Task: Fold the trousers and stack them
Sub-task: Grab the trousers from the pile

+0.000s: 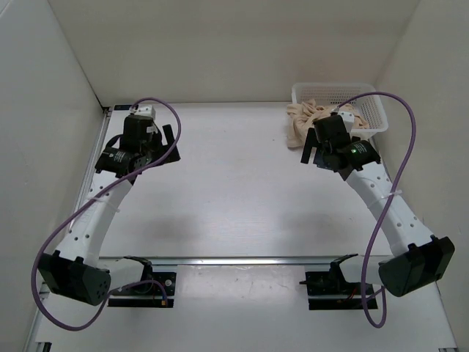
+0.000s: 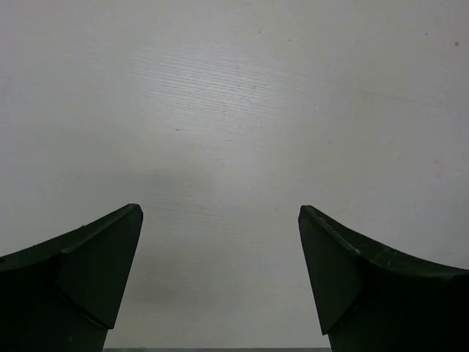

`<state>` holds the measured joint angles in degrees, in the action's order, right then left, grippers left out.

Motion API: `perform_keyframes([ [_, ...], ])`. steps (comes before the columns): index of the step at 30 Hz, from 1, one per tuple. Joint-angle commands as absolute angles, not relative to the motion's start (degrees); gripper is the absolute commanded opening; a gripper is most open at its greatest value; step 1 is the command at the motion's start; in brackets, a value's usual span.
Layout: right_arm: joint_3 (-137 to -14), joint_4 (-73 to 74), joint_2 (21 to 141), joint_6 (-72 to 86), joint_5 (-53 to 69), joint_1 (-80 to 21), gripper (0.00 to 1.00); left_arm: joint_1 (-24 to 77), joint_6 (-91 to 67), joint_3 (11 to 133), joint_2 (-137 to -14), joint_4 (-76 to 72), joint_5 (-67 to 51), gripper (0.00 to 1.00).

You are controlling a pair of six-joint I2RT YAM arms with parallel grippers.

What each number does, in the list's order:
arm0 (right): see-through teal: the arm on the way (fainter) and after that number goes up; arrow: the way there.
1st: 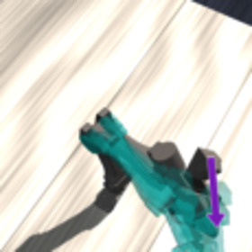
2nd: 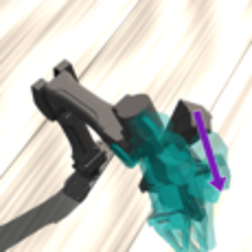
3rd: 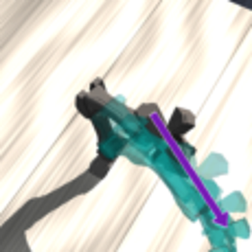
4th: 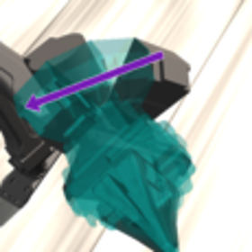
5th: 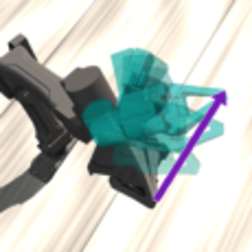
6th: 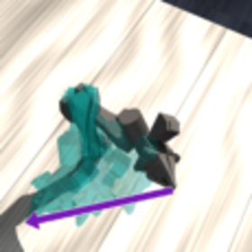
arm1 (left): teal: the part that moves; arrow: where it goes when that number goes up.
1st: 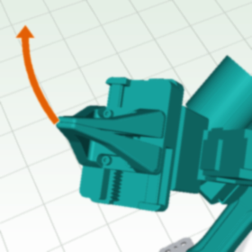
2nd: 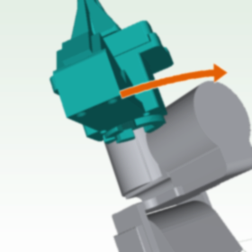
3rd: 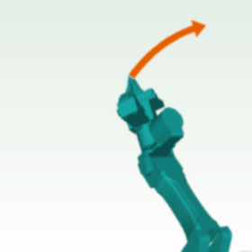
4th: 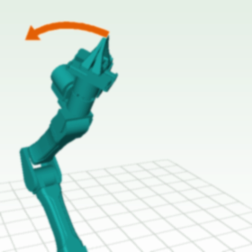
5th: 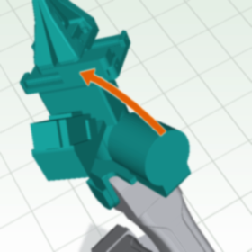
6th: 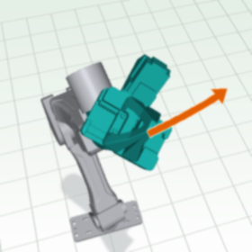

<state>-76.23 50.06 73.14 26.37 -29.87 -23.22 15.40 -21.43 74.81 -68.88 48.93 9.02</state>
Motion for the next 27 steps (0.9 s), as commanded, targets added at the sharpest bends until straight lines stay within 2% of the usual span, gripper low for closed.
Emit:
perform_keyframes([
  [1, -76.3, 50.5, 71.0, 25.4, -30.9, -22.9, 1.0, 15.6, -21.0, 76.7, -70.7, 49.7, 9.3, 1.0],
  [3, -76.3, 50.5, 71.0, 25.4, -30.9, -22.9, 1.0, 15.6, -19.4, 76.7, -70.8, 49.7, 6.4, 1.0],
  [10, -71.8, 50.5, 69.2, 25.4, -29.8, -21.0, 1.0, 16.3, -18.4, 76.7, -70.1, 49.7, 6.9, 1.0],
  [14, -70.8, 46.8, 70.0, 24.8, -22.4, -13.7, 1.0, 16.3, -18.4, 76.7, -68.9, 49.7, 4.2, 1.0],
  [19, -75.1, 40.2, 78.3, 23.2, -5.8, -3.5, 1.0, 21.2, -20.7, 75.4, -68.3, 49.7, 11.6, 1.0],
  [22, -81.5, 38.8, 86.1, 23.2, -1.8, -2.2, 0.95, 21.7, -20.7, 75.4, -68.3, 49.7, 12.4, 1.0],
  [25, -87.4, 37.2, 93.8, 22.5, 1.8, -2.2, 0.95, 21.7, -21.3, 75.4, -68.3, 49.7, 10.9, 1.0],
  [27, -91.5, 35.7, 99.3, 23.0, 3.3, -2.2, 1.0, 21.7, -21.3, 74.8, -68.3, 49.7, 10.9, 1.0],
])
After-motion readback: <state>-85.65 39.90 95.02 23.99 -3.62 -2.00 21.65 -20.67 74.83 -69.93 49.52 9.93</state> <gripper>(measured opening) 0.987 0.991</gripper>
